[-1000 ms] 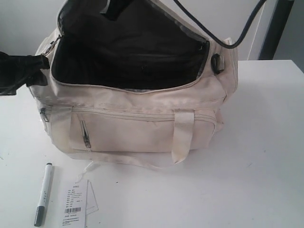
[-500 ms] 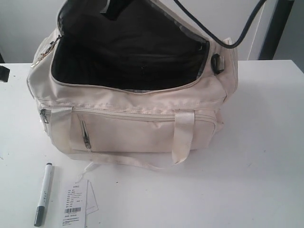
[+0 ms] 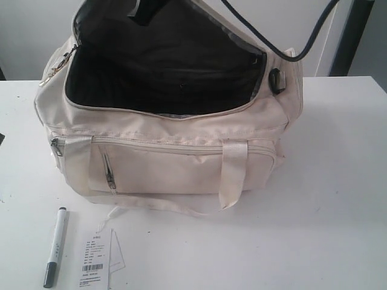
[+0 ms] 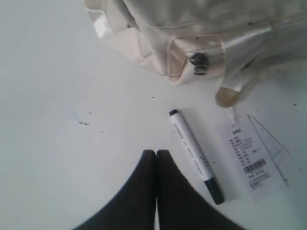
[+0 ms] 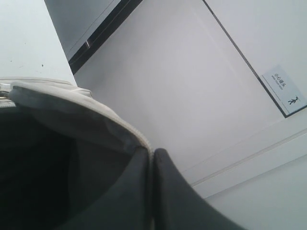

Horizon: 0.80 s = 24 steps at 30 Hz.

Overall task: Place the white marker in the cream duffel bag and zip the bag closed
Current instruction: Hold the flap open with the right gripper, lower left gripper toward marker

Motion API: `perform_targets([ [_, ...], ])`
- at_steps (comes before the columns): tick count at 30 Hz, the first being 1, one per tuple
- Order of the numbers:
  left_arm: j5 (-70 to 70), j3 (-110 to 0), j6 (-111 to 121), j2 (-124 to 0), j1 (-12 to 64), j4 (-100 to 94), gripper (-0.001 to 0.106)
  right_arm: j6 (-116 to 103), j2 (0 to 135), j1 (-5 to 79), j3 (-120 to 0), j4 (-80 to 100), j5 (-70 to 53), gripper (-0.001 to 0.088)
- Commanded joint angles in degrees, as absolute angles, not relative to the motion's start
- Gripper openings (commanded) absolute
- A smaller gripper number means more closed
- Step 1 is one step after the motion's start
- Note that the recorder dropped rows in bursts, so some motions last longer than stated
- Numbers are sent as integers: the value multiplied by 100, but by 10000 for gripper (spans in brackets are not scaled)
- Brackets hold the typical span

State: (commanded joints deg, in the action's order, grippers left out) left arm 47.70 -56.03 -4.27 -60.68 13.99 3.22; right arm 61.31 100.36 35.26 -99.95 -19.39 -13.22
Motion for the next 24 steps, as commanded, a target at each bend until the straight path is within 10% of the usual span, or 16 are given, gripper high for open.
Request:
perform_targets([
  [19, 4744, -5032, -559, -6078, 1955, 683, 4, 6131, 10036, 3526, -9995, -1939, -1322, 0],
  [24, 4627, -4741, -195, -6270, 1955, 698, 413, 6131, 10036, 3526, -9995, -1939, -1322, 0],
])
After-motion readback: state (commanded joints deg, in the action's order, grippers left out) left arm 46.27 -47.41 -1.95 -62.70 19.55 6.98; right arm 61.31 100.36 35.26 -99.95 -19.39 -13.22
